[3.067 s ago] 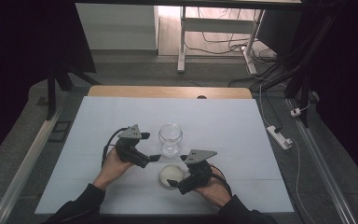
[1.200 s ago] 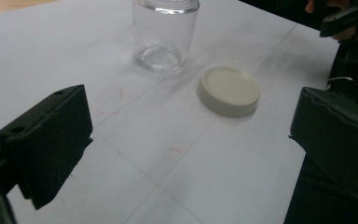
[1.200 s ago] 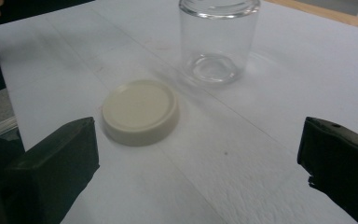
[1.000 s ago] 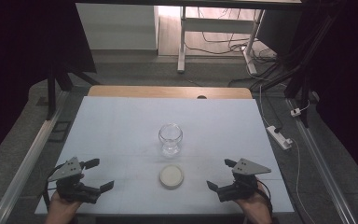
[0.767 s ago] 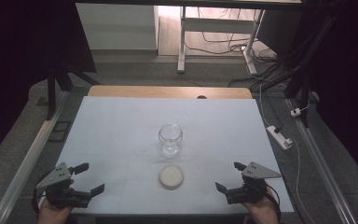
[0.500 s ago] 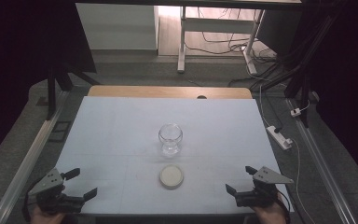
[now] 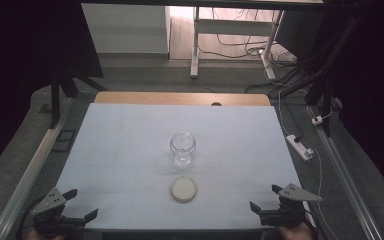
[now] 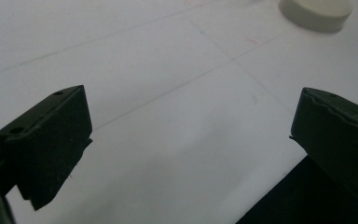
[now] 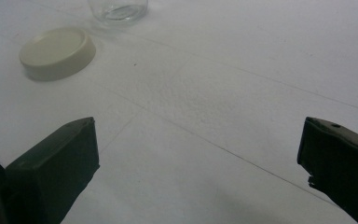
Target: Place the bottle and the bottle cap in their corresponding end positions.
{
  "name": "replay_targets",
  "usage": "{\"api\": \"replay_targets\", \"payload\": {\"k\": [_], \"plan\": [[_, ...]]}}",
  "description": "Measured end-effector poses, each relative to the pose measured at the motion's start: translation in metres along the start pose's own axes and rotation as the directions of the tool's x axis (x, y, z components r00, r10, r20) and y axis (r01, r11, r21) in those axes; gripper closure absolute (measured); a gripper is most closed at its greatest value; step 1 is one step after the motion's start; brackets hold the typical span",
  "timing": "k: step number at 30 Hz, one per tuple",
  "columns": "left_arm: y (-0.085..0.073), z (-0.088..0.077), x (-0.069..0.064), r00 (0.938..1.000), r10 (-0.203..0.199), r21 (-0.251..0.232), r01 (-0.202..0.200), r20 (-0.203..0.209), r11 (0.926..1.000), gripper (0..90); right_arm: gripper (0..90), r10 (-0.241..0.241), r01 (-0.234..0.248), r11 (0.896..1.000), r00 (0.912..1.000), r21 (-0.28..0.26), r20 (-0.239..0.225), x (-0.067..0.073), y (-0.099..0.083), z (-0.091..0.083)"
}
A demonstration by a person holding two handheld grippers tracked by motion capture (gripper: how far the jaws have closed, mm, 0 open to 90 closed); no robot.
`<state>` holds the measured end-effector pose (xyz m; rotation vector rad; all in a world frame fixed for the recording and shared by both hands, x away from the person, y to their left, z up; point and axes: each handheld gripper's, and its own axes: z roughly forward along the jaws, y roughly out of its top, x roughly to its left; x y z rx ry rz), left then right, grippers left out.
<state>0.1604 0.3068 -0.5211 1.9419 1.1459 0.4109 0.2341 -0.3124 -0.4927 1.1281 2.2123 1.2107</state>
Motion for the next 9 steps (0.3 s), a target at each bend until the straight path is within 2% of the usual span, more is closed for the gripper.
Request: {"api": "replay_targets", "payload": {"k": [4, 9], "plan": [[-0.0022, -0.0015, -0.0001, 0.9999, -0.002, 0.025, 0.002, -0.015, 0.9997, 0.0, 0.0, 0.008, -0.008, 1.0, 0.9999, 0.004, 0.008, 0.0003, -0.0017, -0.0032], [-0.0015, -0.0009, 0.0004, 0.9999, -0.006, 0.029, 0.006, -0.011, 0.9996, 0.0, 0.0, 0.007, -0.007, 1.0, 0.9999, 0.009, 0.009, 0.0005, -0.0024, -0.0039]]}}
